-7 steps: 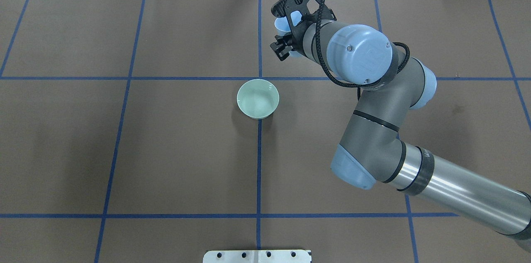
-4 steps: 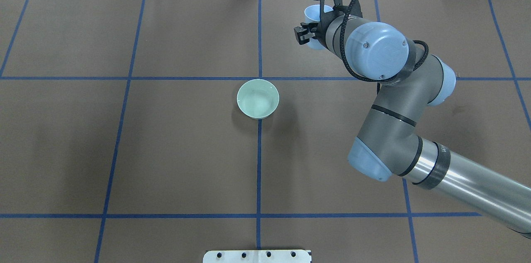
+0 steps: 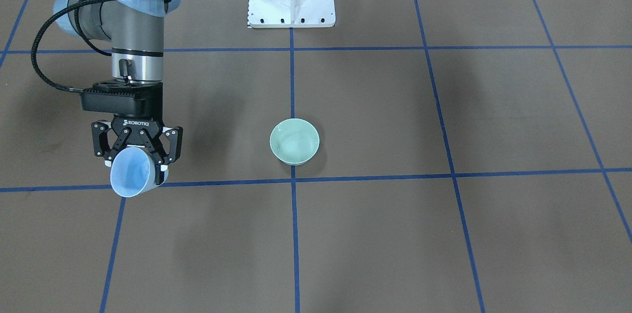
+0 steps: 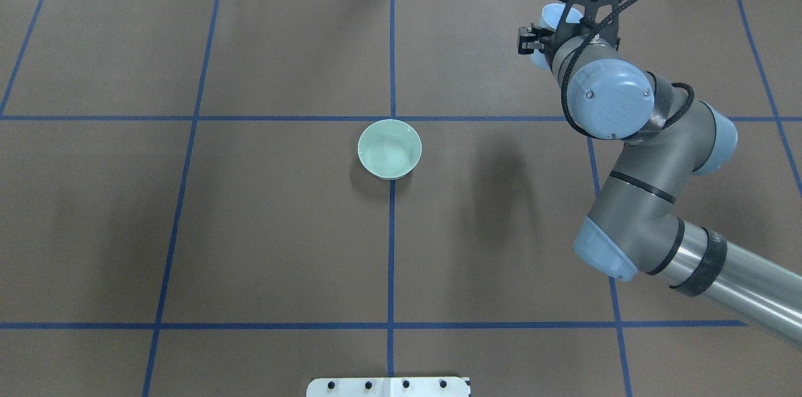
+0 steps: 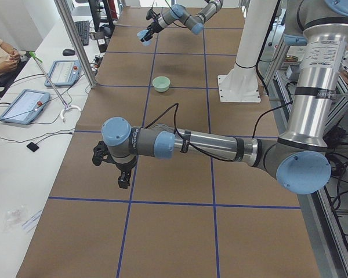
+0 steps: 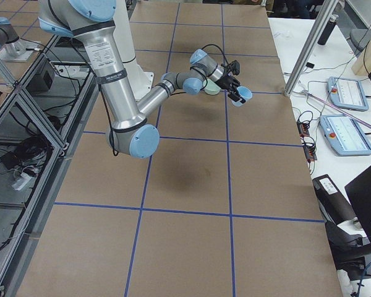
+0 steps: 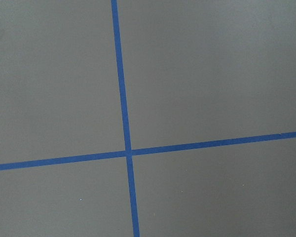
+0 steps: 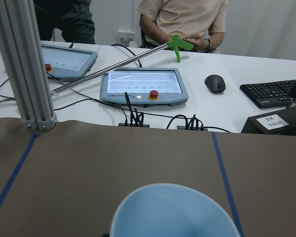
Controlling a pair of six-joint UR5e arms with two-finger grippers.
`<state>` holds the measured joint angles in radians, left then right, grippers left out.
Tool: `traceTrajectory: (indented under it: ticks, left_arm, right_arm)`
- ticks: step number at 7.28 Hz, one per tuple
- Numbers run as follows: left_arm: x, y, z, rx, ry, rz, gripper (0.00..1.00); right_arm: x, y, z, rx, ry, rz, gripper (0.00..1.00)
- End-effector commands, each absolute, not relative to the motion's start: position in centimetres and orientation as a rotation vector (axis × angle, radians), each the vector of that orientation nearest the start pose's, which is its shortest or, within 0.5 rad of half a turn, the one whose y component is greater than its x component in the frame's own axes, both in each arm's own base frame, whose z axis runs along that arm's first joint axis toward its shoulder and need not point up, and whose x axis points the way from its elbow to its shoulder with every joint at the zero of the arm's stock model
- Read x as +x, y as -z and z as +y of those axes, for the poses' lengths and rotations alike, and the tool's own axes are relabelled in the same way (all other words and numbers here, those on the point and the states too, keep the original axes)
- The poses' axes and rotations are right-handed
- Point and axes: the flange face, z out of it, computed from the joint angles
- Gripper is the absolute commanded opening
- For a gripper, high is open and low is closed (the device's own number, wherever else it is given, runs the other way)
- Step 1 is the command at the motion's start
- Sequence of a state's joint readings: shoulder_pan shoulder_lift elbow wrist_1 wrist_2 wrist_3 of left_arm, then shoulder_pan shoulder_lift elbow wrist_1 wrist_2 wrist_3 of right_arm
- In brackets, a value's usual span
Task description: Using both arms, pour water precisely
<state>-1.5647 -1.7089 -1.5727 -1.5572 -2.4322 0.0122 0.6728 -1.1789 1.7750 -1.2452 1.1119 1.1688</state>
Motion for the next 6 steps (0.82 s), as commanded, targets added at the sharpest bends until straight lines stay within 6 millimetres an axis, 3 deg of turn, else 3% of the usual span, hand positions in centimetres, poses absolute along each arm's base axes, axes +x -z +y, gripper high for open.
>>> traceTrajectory:
  ticks: [1, 3, 4, 6]
  left_arm:
    - [-5.4, -57.9, -55.4, 0.125, -0.074, 0.865, 1.0]
    - [-5.4, -57.8, -55.4, 0.126, -0.074, 0.864, 1.0]
    - [-5.4, -57.7, -55.4, 0.128, -0.075, 0.865, 1.0]
    - [-5.4, -57.4, -55.4, 0.133, -0.078, 0.865, 1.0]
  right_arm:
    - [-34.8, -38.5, -51.2, 0.806, -0.594, -0.47, 0.0]
    - [-31.7, -45.2, -48.9, 0.793, -0.665, -0.381, 0.0]
    - [-31.4, -47.7, -47.4, 0.827, -0.677, -0.328, 0.0]
    - [-31.9, -50.7, -45.4, 0.835, -0.751, -0.32, 0.0]
